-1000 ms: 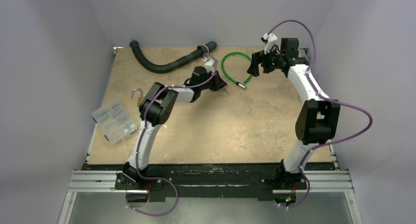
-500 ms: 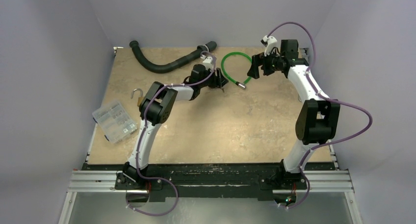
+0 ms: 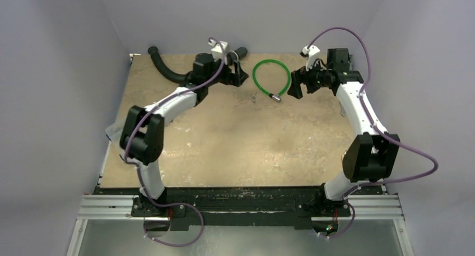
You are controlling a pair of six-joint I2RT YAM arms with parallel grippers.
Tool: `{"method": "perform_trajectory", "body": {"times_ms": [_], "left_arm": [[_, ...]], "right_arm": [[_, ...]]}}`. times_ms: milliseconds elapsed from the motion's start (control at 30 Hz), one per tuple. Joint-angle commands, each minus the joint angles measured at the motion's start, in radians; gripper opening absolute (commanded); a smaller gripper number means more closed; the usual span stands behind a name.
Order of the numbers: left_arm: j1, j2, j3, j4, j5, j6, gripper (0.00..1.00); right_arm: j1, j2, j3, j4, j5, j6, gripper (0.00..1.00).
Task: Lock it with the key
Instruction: Place the key at the center of the board, then pick up the lock from the center of the board.
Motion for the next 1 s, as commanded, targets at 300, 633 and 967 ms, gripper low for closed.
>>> {"method": "perform_trajectory", "body": {"times_ms": [300,633,967], "left_arm": [[0.320,-0.559,-0.296,-0.594,-0.234,0.103,1.00],[0.432,-0.401,-0.251,-0.787,-0.452,0.074,1.00],[0.441,-0.143,-0.149,-0.776,-0.592,0.078,1.00]], "right_arm": [[-0.004,-0.251,-0.288,-0.054,0.056,-0.097,0.99],[-0.004,-0.216,-0.224,-0.045,0.048,-0.059,0.99],[-0.004,-0.196,-0.203,-0.050,0.026,-0.058,0.99]]}}
